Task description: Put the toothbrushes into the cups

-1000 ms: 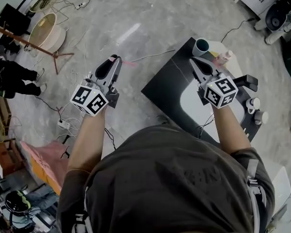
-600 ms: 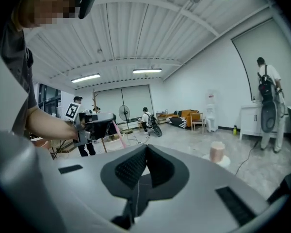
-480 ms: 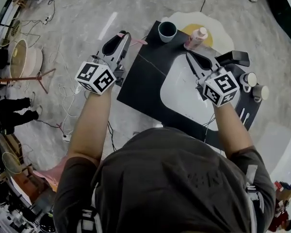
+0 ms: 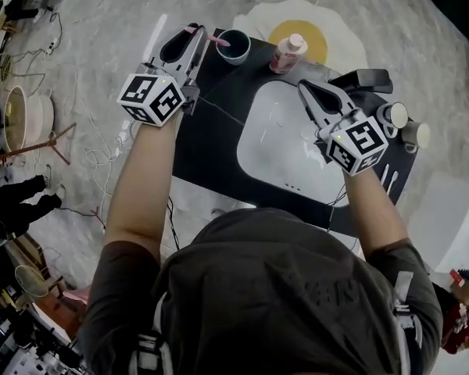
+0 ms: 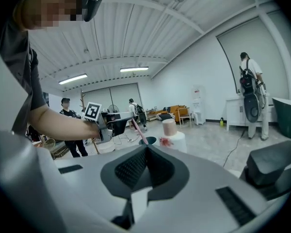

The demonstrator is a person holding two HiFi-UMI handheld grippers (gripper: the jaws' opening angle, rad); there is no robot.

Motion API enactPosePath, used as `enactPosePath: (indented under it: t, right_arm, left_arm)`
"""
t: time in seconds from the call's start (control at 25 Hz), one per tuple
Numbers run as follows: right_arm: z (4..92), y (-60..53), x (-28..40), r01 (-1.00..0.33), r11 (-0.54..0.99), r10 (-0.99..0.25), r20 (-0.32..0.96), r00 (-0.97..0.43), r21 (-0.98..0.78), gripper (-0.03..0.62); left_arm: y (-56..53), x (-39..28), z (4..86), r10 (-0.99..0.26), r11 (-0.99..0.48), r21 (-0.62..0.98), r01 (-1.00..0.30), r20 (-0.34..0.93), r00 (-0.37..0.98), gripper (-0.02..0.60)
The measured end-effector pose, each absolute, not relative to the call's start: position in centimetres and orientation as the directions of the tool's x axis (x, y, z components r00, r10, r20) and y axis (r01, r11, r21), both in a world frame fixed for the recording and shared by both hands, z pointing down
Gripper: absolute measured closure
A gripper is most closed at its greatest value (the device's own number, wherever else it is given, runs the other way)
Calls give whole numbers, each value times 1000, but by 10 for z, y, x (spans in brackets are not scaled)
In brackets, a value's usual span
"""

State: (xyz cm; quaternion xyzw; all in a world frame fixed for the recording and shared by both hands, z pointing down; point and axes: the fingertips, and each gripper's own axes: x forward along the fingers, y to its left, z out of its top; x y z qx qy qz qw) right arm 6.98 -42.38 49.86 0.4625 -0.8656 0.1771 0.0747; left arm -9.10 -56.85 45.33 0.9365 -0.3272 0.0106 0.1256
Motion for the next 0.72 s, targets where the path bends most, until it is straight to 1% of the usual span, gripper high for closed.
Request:
enactPosePath:
  t: [0.16,0.44,0.48,0.56,0.6,0.72]
  right_arm:
    - [507,-428,79,-829,503,-775,295,-558,-246,600]
    - [510,-427,65,-813,520,-756,303,-581,-263,601]
    - [510,-427,63,-810,524,-752,303,-585,-263,600]
    - [510,-428,60,-805,531,-748,301,-592,-264,600]
    - [509,-428,59,-803,534,-746,299,-595,-265,601]
    - [508,-430,55,-795,546,-741,291,-606,-266,601]
  left_arm:
    - [-570,-74,478,-589,-765,210,-609,153,793,522]
    - [-560,-68,509,-546,-784,186,-592,245,801,522]
    - [-558,-67,513,-535,-787,194,-585,258,805,509]
    - [-552,-66,519,-514,-792,205,-575,284,809,405]
    - [-550,-67,522,-509,-792,208,-575,296,808,379]
    - [-541,-76,523,-520,-776,219,-591,308,797,362]
